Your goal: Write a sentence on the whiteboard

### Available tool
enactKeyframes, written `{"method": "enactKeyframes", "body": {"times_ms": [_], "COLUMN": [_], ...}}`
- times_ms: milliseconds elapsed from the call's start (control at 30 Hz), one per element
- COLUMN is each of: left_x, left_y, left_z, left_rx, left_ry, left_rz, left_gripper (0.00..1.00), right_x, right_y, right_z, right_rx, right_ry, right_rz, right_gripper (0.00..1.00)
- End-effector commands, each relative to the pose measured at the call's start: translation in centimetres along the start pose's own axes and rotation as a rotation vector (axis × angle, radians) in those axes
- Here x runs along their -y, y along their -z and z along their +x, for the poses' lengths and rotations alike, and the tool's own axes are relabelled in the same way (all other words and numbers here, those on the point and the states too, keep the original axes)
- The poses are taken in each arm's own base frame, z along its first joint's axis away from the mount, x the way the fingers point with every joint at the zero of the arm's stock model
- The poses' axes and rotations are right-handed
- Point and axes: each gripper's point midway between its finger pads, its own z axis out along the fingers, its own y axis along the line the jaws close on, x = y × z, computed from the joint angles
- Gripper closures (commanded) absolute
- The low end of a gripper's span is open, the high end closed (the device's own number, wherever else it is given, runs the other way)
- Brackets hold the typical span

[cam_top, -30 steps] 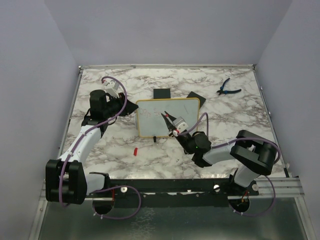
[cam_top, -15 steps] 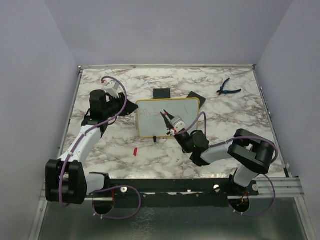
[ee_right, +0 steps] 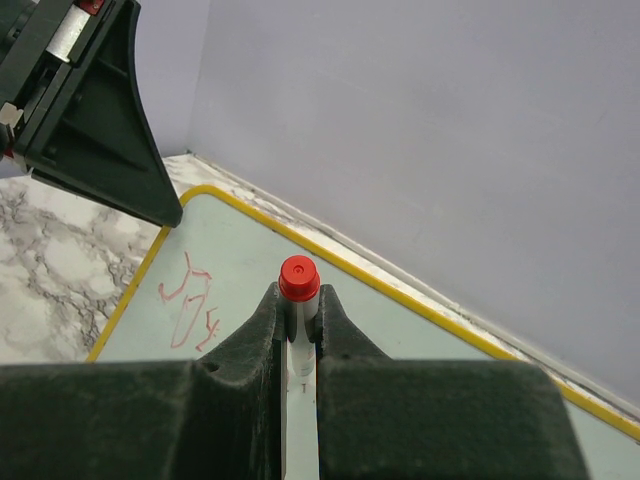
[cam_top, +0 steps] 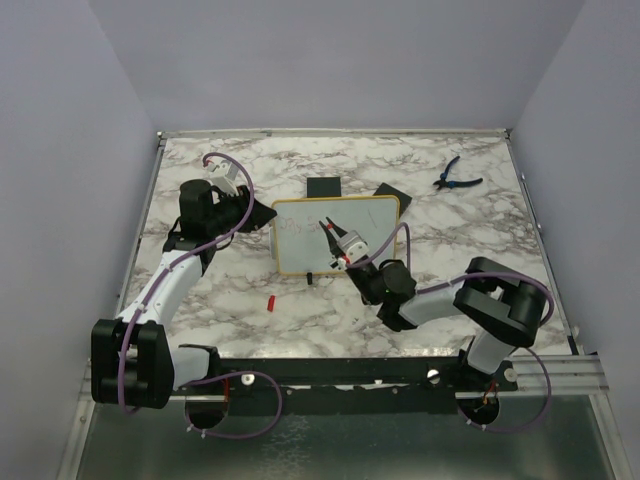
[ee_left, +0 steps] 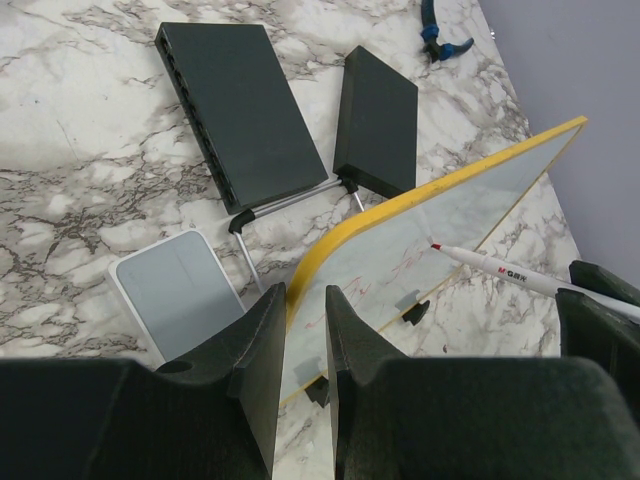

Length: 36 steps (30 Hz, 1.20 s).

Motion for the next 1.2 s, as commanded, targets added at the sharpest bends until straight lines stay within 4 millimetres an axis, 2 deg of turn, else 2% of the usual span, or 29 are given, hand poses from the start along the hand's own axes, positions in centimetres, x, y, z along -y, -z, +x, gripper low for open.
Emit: {"method": "enactKeyframes", "body": {"times_ms": [0,333,567,833,1167], "left_x": [0.8,0.9,0.9,0.8,0.8], "left_y": [0.4,0.4,0.4,0.4,0.4], "left_z": [-0.5,-0.5,-0.5,-0.5,-0.5], "left_rx": [0.02,0.021,0.021,0.021,0.02], "left_ry": [-0.032,-0.033,-0.032,-0.032,-0.031], "left_rz": [0.021,0.022,0.022,0.02,0.02], "left_gripper": [0.76,0.76,0.76,0.76,0.76], "right_x": [2.6,1.9,2.1,2.5,3.0], "right_y": [-0.8,-0.1,0.4,0.9,0.2], "right_z": [-4.2,-2.6,-2.3,-2.3,-3.4], "right_rx": [0.173,0.134,0.121,0.115,0.14], "right_ry": [-0.059,-0.078,-0.076,-0.068,-0.041], "right_rz": [0.114,0.092,0.095,0.104,0.124], "right_gripper": [0.99,0.99,0.99,0.99,0.99]}}
